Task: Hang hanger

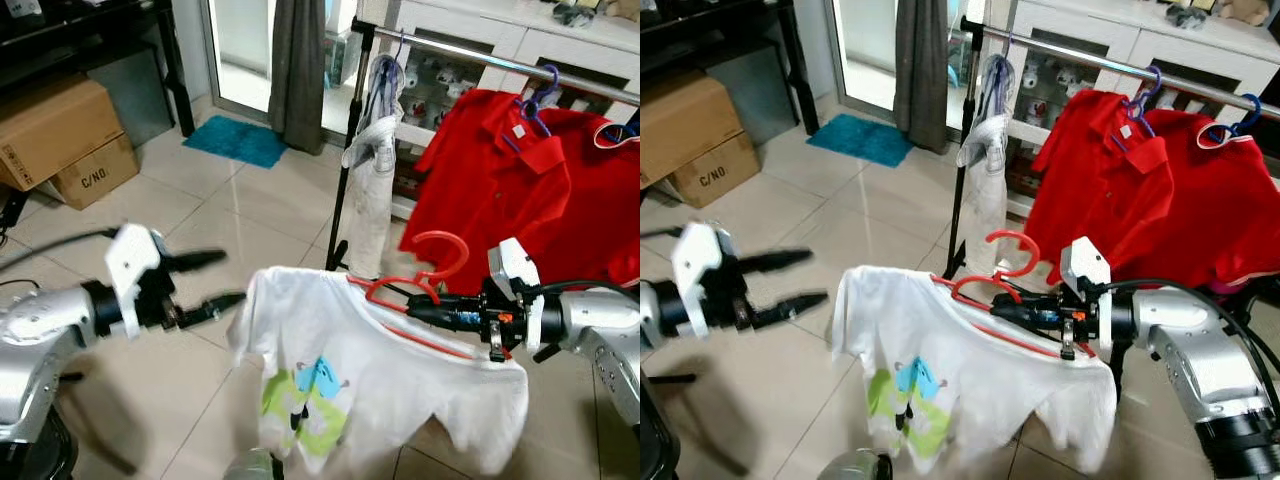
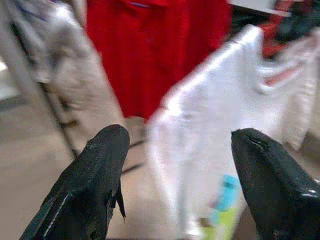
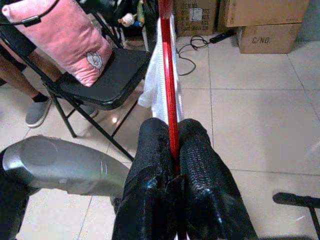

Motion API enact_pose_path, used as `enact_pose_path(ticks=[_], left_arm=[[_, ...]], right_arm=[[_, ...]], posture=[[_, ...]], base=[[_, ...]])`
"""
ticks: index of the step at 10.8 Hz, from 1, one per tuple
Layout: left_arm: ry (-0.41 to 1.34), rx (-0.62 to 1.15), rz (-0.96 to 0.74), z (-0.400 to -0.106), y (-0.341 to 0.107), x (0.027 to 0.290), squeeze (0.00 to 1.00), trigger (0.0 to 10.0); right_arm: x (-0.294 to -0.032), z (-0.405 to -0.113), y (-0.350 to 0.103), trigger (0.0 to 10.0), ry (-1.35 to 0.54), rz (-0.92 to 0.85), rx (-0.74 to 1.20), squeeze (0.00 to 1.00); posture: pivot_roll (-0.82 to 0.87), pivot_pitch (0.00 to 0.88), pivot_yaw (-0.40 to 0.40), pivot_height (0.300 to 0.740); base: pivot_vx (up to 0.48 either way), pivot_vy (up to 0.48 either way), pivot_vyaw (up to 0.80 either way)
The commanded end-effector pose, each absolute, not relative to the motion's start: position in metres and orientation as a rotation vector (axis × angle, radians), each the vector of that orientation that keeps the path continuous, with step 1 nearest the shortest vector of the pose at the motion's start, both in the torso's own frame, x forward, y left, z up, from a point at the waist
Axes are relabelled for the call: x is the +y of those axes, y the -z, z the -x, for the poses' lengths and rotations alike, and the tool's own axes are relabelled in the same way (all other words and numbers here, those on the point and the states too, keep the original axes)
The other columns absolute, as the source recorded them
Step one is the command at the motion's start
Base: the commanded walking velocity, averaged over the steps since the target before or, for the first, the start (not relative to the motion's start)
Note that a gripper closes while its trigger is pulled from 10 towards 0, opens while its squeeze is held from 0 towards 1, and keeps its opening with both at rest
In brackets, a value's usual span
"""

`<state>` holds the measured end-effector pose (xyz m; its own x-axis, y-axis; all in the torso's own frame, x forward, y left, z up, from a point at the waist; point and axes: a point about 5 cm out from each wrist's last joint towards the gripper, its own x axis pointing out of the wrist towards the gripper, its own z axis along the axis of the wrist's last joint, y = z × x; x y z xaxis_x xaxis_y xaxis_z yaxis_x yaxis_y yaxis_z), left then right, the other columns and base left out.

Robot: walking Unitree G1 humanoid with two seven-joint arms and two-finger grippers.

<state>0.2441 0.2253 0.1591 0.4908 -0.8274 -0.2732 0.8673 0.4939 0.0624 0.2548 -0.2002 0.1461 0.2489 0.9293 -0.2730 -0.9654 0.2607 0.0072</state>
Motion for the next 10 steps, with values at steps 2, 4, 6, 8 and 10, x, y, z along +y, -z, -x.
enact_pose_path(ticks=[2, 4, 6, 8, 10], left_arm=[[1.141, 0.25, -0.212, -0.239, -0.156, 0.22, 0.0, 10.0], [1.058, 0.233, -0.26, -0.249, -0.153, 0.227, 0.0, 10.0], [0.957, 0.174, -0.295, -0.26, -0.155, 0.235, 0.0, 10.0], [0.963, 0.133, -0.271, -0.26, -0.162, 0.239, 0.0, 10.0], [0.992, 0.137, -0.267, -0.258, -0.164, 0.239, 0.0, 10.0]], right_arm=[[-0.202, -0.258, -0.164, 10.0, -1.31, 0.2, 0.173, 0.0], [-0.202, -0.257, -0.165, 10.0, -1.319, 0.198, 0.169, 0.0], [-0.202, -0.256, -0.167, 10.0, -1.326, 0.197, 0.166, 0.0], [-0.204, -0.254, -0.173, 10.0, -1.347, 0.195, 0.161, 0.0], [-0.205, -0.252, -0.175, 10.0, -1.369, 0.199, 0.163, 0.0]], posture=[[0.16, 0.022, -0.049, 0.74], [0.16, 0.023, -0.046, 0.74], [0.16, 0.023, -0.046, 0.74], [0.16, 0.022, -0.042, 0.74], [0.16, 0.023, -0.042, 0.74]], base=[[0.0, 0.0, 0.0], [0.0, 0.0, 0.0], [0.0, 0.0, 0.0], [0.0, 0.0, 0.0], [0.0, 0.0, 0.0]])
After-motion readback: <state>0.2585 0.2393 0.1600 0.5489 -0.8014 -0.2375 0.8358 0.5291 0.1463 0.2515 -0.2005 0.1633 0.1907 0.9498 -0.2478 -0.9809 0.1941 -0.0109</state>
